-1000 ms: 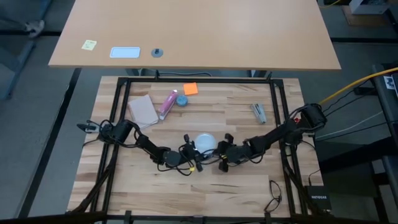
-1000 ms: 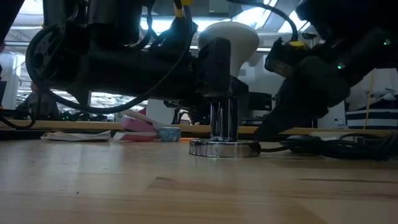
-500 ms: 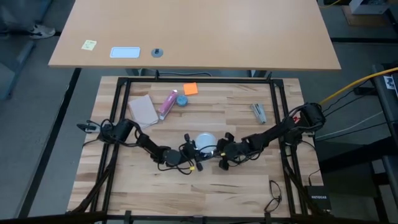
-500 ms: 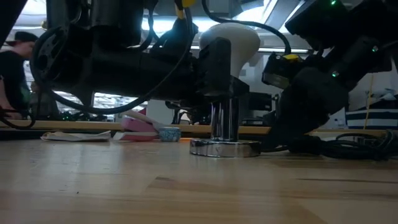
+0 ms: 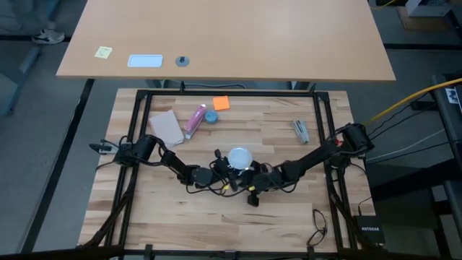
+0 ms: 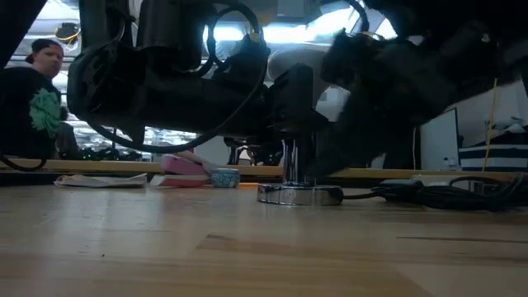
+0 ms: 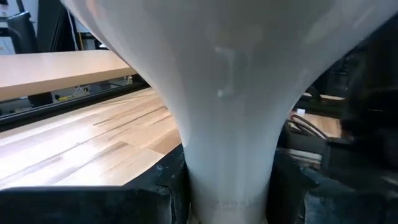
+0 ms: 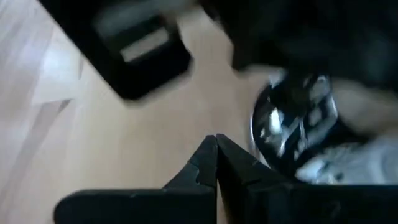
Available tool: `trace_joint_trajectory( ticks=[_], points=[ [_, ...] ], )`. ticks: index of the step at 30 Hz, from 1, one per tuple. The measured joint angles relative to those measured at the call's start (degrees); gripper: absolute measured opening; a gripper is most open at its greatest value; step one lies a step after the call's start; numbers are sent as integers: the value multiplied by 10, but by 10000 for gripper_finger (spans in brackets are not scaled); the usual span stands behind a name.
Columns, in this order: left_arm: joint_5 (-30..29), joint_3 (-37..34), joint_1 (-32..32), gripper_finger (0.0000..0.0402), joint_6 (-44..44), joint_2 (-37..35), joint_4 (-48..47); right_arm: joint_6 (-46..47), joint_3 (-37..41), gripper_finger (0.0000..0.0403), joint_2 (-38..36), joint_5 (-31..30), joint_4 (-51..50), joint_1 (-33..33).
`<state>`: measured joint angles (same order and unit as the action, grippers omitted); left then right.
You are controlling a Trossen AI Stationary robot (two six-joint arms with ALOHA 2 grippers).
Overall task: Screw lightbulb
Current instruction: Remove the lightbulb from the lamp
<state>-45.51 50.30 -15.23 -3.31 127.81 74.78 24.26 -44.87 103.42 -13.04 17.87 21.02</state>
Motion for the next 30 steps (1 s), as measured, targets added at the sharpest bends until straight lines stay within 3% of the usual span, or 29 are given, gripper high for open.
trace_joint_trajectory(
  ticks=[4, 11, 15, 18, 23, 30],
  points=[
    [-4, 0, -3, 139, 0, 0, 2, -60, -34, 5, 2, -53, -66, -5],
    [-25, -1, -21, 139, 4, 0, 7, -86, -86, 5, -69, -133, -357, -13],
    [-25, -1, -22, 139, 7, 0, 12, -85, -91, 5, -85, -160, -420, -12],
    [-25, -1, -22, 139, 6, 0, 12, -85, -80, 5, -76, -157, -402, -16],
    [-23, -1, -22, 139, 8, 0, 13, -82, -59, 5, -32, -96, -329, -20],
    [-24, -2, -10, 139, 10, -1, 13, -80, -57, 5, 27, -8, -156, -20]
  ],
)
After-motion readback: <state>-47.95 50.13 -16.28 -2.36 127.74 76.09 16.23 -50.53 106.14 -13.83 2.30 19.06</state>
